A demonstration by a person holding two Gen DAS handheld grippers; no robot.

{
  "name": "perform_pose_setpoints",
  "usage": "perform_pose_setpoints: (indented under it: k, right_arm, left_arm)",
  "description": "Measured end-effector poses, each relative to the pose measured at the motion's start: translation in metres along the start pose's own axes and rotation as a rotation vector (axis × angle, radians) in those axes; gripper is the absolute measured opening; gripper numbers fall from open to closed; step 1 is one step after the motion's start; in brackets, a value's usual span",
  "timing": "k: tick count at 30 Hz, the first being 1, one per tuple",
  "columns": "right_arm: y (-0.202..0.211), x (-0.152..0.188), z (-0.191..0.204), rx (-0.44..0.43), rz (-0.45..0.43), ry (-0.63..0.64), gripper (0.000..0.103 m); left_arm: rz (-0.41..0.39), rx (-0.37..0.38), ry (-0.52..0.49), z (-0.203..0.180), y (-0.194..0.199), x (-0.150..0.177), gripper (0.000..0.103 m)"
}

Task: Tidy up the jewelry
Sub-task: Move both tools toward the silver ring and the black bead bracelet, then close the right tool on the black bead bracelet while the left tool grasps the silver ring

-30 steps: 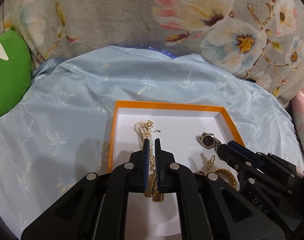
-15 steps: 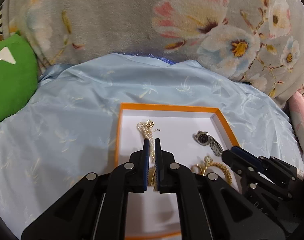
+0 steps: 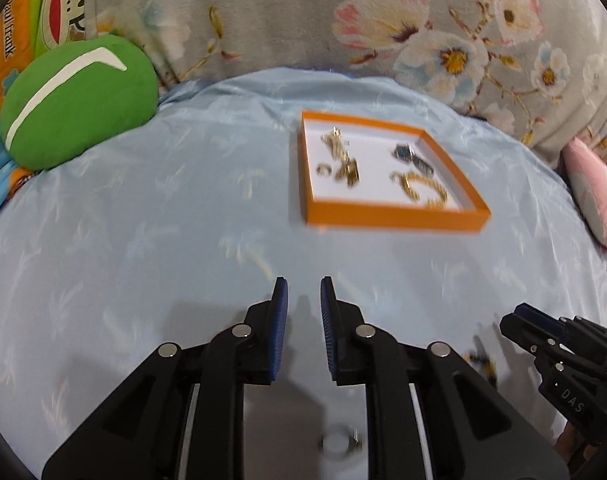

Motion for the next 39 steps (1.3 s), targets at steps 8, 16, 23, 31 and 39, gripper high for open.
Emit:
perform_pose_setpoints:
  k: [8, 16, 23, 31, 39]
  right_arm:
    - [0.010, 0.027, 0.015, -0.006, 0.036, -0.001, 0.022]
    - [0.007, 0.031, 0.020, 0.041, 0.046, 0.036, 0.025]
    - [0.007, 0.031, 0.017, 0.077, 0.044, 0.037, 0.010]
    - [0.010, 0.035, 0.008, 0.072, 0.048, 0.001, 0.007]
    - [0.010, 0.036, 0.007, 0.064, 0.049, -0.009, 0.007]
  left_arm:
    - [0.049, 0.017, 0.002, -0.013, 0.021, 0.048, 0.023]
    - [0.062, 0.001, -0.037, -0.019, 0.023, 0.054, 0.040]
    - [0.109, 0.020, -0.029, -0.019, 0.018, 0.061, 0.040]
    - [0.118, 0.025, -0.057, -0.026, 0.024, 0.071, 0.043]
    - [0.115, 0.018, -0.057, -0.025, 0.023, 0.070, 0.035]
Point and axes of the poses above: each gripper's, at about its wrist camera, not at the fingertips, and y roughly against the way its jaws point, z to its left, x to its underside, the point moved 10 cm from there along -y, roughly the way its jaws point, and after that the axes turned 12 degrees about x, right-handed, at the moved point
